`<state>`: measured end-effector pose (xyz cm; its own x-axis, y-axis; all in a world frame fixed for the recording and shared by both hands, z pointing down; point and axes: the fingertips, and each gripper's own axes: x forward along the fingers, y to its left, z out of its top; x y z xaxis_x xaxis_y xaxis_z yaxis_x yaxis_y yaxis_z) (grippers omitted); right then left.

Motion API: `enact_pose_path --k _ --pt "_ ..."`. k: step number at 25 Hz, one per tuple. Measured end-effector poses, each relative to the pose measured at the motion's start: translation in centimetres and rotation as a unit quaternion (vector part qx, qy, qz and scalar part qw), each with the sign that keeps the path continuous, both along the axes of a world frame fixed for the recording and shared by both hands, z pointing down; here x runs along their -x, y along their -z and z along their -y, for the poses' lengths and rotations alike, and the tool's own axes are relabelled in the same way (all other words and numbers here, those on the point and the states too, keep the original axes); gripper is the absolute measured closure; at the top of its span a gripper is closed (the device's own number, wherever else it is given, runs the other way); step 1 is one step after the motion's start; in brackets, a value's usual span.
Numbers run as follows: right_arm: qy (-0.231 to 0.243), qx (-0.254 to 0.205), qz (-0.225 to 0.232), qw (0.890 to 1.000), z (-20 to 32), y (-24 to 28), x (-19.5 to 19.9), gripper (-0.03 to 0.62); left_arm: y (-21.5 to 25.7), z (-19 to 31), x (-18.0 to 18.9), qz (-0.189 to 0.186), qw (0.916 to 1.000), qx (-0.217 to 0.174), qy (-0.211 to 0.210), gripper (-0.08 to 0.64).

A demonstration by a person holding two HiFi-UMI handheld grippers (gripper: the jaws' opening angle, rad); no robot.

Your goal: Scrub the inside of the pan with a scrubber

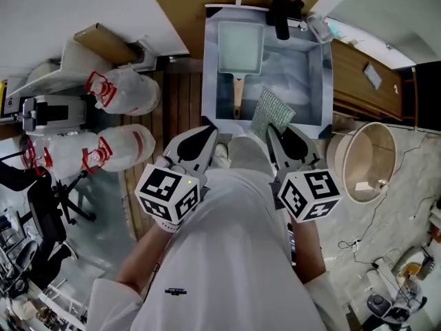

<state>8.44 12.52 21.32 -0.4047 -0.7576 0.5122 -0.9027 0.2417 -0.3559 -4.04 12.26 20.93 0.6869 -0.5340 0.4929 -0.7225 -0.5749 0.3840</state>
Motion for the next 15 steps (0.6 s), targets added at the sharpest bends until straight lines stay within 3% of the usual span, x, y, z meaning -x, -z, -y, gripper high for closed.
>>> enact_pose_path --k 9,15 --pt "0.027 0.015 -0.001 1.0 7.7 -2.0 -3.4 0.529 -1.5 6.5 -4.1 0.014 0.9996 0.016 0.018 0.555" --pt "0.043 0.028 -0.01 0.999 10.6 -4.0 -3.8 0.529 -2.9 8.7 -4.8 0.029 0.9986 0.022 0.038 0.555"
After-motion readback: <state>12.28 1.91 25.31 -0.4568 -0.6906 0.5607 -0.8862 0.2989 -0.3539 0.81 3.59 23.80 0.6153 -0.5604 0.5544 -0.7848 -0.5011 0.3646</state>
